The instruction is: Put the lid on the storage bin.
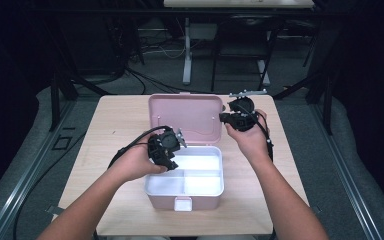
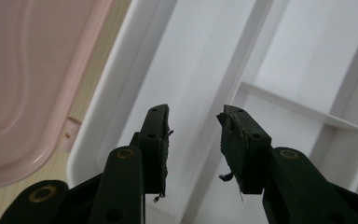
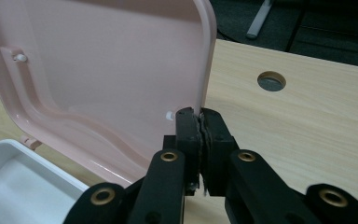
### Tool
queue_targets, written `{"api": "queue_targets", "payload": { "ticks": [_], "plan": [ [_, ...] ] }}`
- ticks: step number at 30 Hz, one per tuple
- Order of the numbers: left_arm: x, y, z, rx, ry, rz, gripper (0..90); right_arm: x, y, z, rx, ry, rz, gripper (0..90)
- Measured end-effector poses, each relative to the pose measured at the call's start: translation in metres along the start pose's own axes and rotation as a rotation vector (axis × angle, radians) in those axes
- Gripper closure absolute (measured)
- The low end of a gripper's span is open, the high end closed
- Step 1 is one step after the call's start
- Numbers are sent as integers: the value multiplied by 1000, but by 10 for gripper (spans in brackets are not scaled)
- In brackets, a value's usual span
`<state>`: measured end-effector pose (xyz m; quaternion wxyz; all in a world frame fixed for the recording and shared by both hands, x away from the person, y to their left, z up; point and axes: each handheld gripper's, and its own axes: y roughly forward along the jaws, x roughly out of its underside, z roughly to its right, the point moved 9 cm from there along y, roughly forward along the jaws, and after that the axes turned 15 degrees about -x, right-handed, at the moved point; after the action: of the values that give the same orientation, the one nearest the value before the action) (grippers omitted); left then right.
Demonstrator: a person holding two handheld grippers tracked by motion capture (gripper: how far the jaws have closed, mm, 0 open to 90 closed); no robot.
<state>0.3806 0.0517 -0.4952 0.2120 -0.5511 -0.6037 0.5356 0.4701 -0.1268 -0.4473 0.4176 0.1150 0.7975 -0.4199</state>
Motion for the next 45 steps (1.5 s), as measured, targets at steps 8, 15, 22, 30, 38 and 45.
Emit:
{"api": "queue_targets", "payload": {
  "ticks": [8,15,22,30,38,45],
  "plan": [
    [8,-8,-22,-20,-154,77,629,1,-2,-2,-2,-7,13,875],
    [13,-9,-41,-61,-286,111,616,2,-4,-3,2,-18,16,875],
    [17,-15,-59,-105,-387,170,619,2,-6,-5,1,-27,20,876],
    [25,-22,-83,-160,-495,234,621,4,-7,-6,0,-32,30,876],
    [32,-25,-103,-215,-563,268,621,4,-9,-8,-4,-37,34,876],
    [30,-24,-112,-250,-598,291,632,4,-9,-8,6,-39,43,876]
  ]
}}
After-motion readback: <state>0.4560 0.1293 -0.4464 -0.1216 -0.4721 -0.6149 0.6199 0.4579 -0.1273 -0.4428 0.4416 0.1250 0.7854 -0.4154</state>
